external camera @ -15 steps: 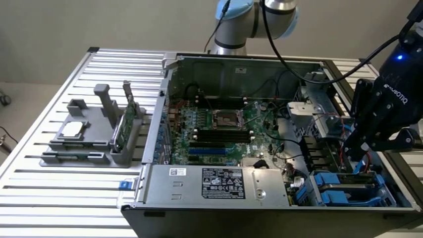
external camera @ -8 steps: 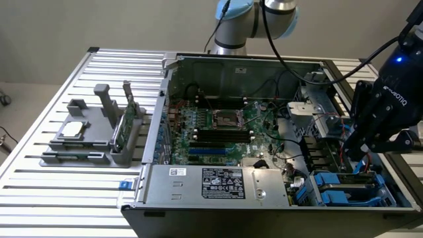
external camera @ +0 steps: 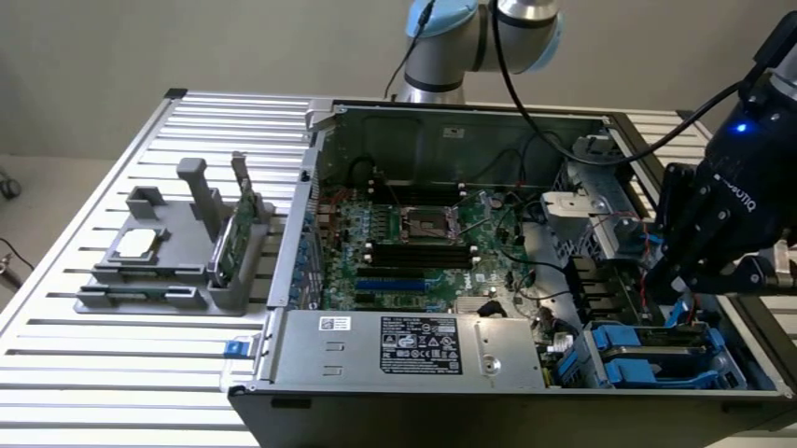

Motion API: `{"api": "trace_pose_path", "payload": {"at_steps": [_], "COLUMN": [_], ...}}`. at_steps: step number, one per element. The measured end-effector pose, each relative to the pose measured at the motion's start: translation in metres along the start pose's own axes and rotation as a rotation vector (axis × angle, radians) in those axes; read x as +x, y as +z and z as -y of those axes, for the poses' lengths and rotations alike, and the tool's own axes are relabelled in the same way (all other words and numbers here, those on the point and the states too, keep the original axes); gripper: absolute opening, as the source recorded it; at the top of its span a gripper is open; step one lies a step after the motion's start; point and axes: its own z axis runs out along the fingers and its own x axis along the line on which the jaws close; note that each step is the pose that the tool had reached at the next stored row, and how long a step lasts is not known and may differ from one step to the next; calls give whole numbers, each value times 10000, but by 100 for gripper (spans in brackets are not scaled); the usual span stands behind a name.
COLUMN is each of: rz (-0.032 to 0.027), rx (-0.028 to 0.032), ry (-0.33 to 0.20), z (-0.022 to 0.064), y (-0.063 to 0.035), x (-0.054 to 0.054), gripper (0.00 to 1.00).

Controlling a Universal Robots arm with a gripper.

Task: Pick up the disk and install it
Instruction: 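Insert the second disk wire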

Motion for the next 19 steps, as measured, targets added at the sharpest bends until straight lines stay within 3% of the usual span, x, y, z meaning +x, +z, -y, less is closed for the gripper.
{"api": "trace_pose_path", "payload": {"at_steps": [1, 5, 8, 19], "rz": [-26, -100, -195, -380], "rx": [1, 6, 25, 64], "ry": [-1, -6, -10, -23], "z": [-1, -4, -12, -47], "y": [6, 30, 63, 195], "x": [-4, -32, -103, -224], "gripper": [16, 16, 16, 16]}}
